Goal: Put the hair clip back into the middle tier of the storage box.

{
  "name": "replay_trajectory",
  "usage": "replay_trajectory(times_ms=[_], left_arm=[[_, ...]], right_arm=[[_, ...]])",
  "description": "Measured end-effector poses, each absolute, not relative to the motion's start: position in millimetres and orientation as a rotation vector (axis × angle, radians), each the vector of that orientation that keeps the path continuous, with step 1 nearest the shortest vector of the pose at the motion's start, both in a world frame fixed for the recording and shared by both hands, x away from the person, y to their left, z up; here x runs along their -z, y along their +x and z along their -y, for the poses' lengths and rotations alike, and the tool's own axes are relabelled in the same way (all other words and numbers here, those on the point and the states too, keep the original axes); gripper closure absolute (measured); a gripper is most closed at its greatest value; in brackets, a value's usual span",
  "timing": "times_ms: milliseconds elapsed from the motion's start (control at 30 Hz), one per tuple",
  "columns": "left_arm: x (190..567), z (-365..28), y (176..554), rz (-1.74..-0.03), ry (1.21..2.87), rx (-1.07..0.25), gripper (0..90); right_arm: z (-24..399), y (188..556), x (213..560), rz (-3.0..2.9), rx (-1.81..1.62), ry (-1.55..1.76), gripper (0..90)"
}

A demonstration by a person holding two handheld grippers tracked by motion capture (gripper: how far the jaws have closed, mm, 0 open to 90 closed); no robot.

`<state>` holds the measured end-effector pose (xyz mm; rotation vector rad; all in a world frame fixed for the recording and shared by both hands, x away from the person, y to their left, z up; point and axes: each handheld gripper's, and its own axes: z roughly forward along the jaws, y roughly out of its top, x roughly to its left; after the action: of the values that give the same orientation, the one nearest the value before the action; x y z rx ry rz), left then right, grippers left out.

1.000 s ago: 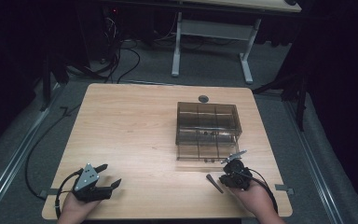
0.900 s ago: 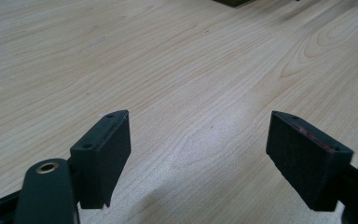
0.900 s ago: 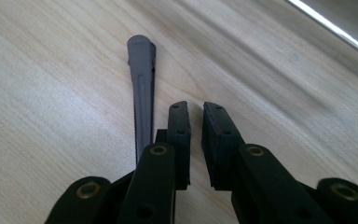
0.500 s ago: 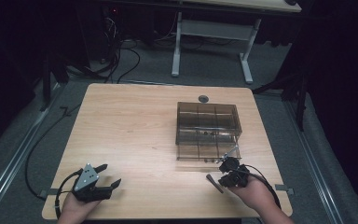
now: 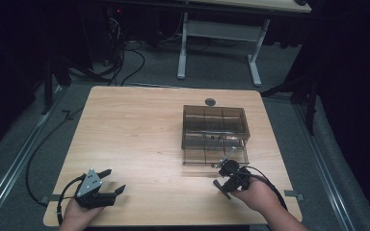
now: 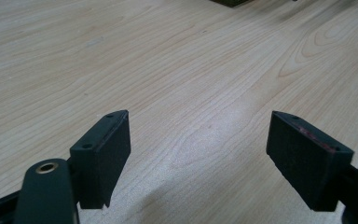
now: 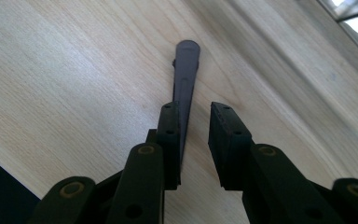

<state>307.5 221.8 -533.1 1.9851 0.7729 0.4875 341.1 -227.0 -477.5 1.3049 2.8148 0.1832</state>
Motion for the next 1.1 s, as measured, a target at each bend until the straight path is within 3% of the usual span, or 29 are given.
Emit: replay_trajectory(times_ms=[433,1100], left_arm=[[533,-222,307,-0.776,1.984,-0.489,22.2],[533,-222,307,-0.772,1.986,-0.483,22.2]], right_arm=[[215,346,486,-2.842,-0.150,1.295,72.3],[212,352,486,-2.849,-0.115,1.261,81.7]])
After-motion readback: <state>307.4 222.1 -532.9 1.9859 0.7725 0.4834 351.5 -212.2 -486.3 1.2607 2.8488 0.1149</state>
